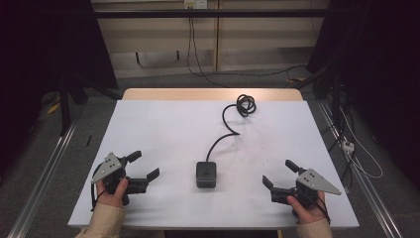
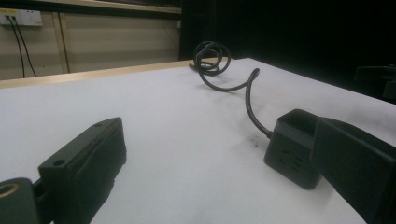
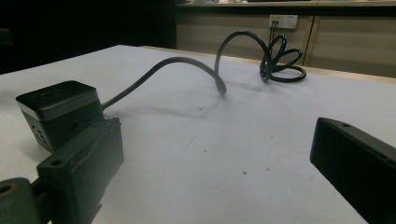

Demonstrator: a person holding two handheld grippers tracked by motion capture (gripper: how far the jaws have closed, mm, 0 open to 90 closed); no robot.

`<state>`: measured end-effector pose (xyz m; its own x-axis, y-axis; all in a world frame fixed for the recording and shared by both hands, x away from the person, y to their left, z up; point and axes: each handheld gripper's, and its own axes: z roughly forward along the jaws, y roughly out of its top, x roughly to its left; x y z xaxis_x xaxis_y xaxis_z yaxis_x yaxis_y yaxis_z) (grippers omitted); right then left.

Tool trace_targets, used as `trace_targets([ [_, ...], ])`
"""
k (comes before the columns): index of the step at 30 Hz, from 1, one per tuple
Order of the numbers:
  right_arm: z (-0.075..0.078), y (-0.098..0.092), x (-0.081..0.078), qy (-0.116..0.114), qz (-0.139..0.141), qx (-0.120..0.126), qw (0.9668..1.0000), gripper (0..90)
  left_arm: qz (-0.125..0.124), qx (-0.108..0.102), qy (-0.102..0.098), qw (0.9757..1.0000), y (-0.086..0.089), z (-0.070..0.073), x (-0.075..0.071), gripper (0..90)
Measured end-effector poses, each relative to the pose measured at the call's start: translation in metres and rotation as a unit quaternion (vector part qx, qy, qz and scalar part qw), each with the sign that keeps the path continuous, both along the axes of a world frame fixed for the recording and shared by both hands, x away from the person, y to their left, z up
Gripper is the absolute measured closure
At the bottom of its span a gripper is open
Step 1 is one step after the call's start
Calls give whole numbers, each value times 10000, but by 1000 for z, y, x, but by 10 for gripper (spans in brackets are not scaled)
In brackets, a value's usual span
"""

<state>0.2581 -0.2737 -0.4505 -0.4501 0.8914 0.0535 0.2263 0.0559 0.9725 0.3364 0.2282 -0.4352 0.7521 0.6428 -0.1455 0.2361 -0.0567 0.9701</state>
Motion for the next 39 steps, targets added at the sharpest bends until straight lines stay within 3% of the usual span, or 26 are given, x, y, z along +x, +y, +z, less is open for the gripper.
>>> trace_targets([
  [17,0,2,2,7,74,-7,10000,32,12,-49,10,10000,-2,2,1,32],
  [39,0,2,2,11,63,-30,10000,35,-345,-153,-4,9993,-25,9,5,78],
])
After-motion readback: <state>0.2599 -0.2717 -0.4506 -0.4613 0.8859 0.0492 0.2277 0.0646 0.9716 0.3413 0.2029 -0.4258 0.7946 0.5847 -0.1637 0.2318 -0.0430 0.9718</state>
